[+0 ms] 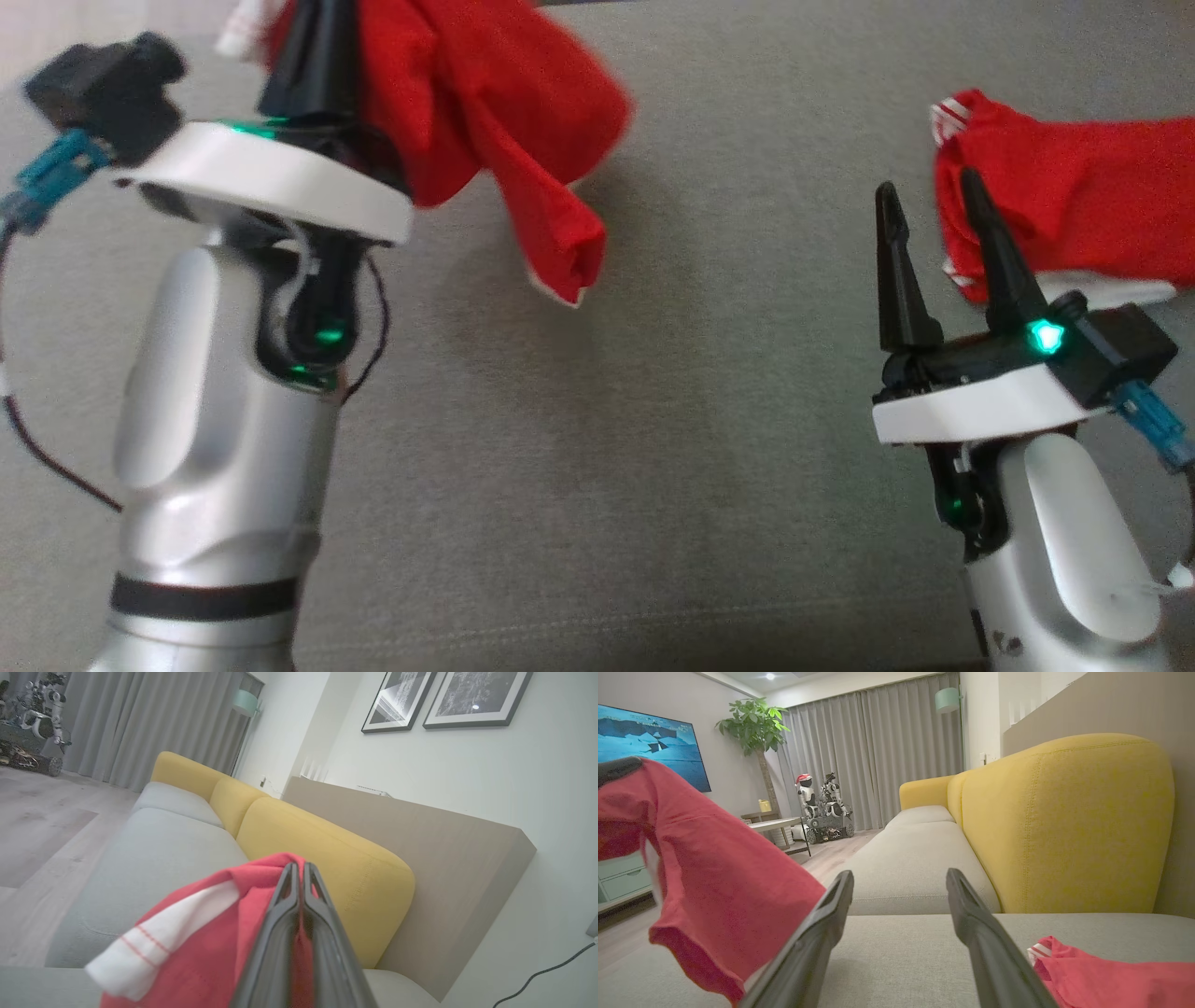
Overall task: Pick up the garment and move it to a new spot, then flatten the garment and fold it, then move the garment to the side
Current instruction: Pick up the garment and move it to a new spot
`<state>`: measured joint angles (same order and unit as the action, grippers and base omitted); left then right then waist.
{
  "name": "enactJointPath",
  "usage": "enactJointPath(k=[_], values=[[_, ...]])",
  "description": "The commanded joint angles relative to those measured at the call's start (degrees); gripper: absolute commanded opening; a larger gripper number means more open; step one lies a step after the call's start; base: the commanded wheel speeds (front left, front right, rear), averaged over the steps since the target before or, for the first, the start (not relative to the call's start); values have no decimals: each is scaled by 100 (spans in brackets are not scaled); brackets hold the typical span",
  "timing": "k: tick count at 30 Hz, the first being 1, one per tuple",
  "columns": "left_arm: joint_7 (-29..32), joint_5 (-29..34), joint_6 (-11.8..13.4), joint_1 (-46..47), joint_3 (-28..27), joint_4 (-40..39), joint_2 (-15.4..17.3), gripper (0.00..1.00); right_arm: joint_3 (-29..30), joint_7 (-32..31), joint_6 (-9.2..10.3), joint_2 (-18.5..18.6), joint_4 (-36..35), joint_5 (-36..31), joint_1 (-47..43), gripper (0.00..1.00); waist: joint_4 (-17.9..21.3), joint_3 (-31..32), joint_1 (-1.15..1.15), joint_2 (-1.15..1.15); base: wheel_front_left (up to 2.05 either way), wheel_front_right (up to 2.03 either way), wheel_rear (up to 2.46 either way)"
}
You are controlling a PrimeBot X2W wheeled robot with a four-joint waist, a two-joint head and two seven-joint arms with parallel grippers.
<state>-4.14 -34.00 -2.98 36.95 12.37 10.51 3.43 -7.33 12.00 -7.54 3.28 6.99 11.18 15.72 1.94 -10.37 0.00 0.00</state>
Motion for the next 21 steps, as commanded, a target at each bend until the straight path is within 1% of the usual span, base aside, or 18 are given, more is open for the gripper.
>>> enactJointPath(k=[1, 4, 7, 10, 12, 13, 14, 15, 18, 21], values=[[-31, 38, 23, 334, -130, -245, 107, 0, -150, 55, 5, -40, -158, 49, 204, 100, 206, -139, 0, 0, 0, 0, 0], [-94, 82, 173, 314, 144, -186, 21, 0, -176, 130, 5, -40, -106, 138, 244, 100, 393, -243, 0, 0, 0, 0, 0], [-214, 187, 245, 244, 631, 3, -28, 0, -204, 184, 5, -40, -55, 187, 283, 100, 552, -356, 0, 0, 0, 0, 0], [-366, 400, 247, 156, 1297, 344, -47, 0, -197, 224, 5, -40, -4, 228, 337, 100, 695, -453, 0, 0, 0, 0, 0], [-447, 286, 246, 64, 1780, 578, -51, 0, -187, 244, 5, -40, 30, 247, 375, 100, 779, -501, 0, 0, 0, 0, 0], [-504, 226, 245, 37, 2049, 666, -52, 2, -182, 251, 5, -40, 46, 250, 392, 100, 812, -524, 0, 0, 0, 0, 0], [-540, 183, 232, 17, 2335, 756, -53, 49, -173, 258, 5, -40, 59, 251, 407, 100, 835, -544, 0, 0, 0, 0, 0], [-566, 137, 215, -2, 2615, 838, -53, 100, -159, 263, 5, -40, 73, 250, 417, 100, 848, -556, 0, 0, 0, 0, 0], [-675, -55, 217, -25, 3269, 986, -54, 100, -122, 275, 5, -40, 96, 236, 434, 100, 846, -588, 0, 0, 0, 0, 0], [-807, -260, 233, 24, 3628, 1056, -54, 100, -63, 282, 5, -40, 117, 200, 434, 100, 753, -583, 0, 0, 0, 0, 0]])
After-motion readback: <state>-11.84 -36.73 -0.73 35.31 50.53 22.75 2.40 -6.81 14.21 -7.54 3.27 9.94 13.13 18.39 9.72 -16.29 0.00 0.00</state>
